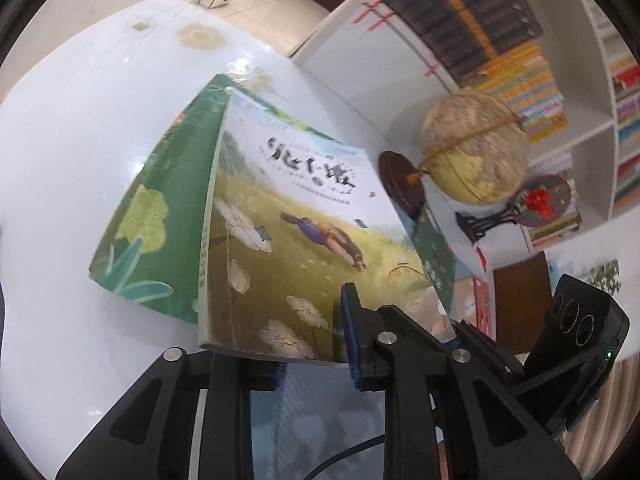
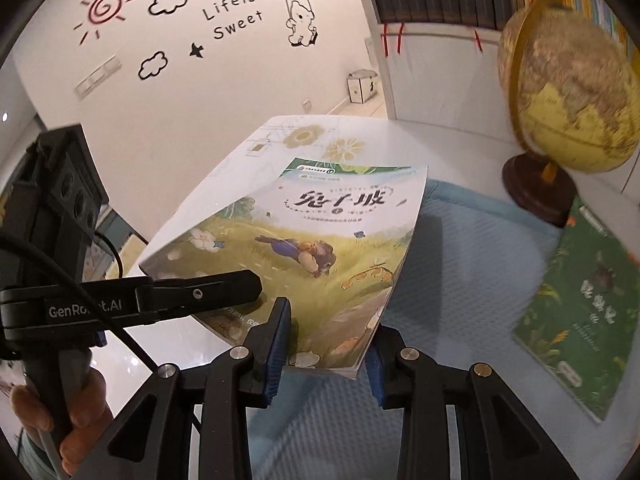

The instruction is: Organize books

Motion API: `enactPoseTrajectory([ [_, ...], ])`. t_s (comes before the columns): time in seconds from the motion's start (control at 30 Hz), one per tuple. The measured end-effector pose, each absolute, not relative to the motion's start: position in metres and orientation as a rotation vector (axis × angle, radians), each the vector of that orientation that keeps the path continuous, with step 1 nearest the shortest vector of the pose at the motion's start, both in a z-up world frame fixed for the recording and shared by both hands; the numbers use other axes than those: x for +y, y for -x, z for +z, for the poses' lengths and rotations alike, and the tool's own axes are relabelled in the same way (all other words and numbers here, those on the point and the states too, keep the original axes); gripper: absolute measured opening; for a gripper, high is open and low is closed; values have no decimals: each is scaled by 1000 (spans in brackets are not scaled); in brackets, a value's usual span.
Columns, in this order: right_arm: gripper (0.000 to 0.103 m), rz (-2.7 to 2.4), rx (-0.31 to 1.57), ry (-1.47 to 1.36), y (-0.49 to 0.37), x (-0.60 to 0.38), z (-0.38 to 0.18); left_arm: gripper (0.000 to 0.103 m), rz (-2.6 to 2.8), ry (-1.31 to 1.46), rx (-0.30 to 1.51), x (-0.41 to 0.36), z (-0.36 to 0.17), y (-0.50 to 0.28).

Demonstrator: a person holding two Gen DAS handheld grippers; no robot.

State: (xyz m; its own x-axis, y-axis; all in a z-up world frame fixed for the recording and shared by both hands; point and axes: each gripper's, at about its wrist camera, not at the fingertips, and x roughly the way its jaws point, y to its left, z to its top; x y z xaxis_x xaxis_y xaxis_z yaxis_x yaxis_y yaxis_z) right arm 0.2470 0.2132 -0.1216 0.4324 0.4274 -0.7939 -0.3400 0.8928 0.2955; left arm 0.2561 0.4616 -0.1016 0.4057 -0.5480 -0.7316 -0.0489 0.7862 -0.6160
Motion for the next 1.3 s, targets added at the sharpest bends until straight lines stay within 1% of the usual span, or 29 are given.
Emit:
enactPoseTrajectory([
  [0.1,32,475,1042,-106,-257,221,-130,27,-316,636,1164,470,-112,-266],
  [0.2,32,480,1068,-117,-264,227,-137,29,-277,663,1206,481,-121,-270],
  [0.5,32,482,1132,-100,-265,236,-157,29,-139,639,1256,510,-132,-258],
  [0.57,34,480,1137,-98,-265,233,-159,29,-127,638,1260,514,-135,-247],
  [0.6,39,478,1143,-91,-264,231,-160,29,-123,636,1260,515,-135,-244],
  [0.63,50,483,1157,-89,-264,230,-162,29,-112,623,1259,515,-135,-237],
  [0.67,54,503,1177,-87,-264,229,-165,29,-102,606,1257,514,-134,-234],
  [0.7,55,512,1182,-81,-262,229,-166,29,-90,562,1247,511,-130,-228],
  [0.77,55,510,1182,-54,-253,220,-169,29,-98,437,1220,496,-117,-214],
  [0.83,56,512,1194,-52,-239,202,-173,29,-152,386,1212,478,-109,-204],
  [1.0,56,433,1228,-52,-185,131,-180,29,-294,336,1226,426,-101,-194],
  [1.1,56,341,1249,-38,-153,82,-183,29,-391,271,1215,367,-97,-195],
  [1.2,56,232,1278,-106,-125,17,-186,29,-517,250,1248,303,-100,-193],
  [1.3,56,129,1252,-189,-106,-47,-180,29,-582,213,1282,242,-106,-184],
])
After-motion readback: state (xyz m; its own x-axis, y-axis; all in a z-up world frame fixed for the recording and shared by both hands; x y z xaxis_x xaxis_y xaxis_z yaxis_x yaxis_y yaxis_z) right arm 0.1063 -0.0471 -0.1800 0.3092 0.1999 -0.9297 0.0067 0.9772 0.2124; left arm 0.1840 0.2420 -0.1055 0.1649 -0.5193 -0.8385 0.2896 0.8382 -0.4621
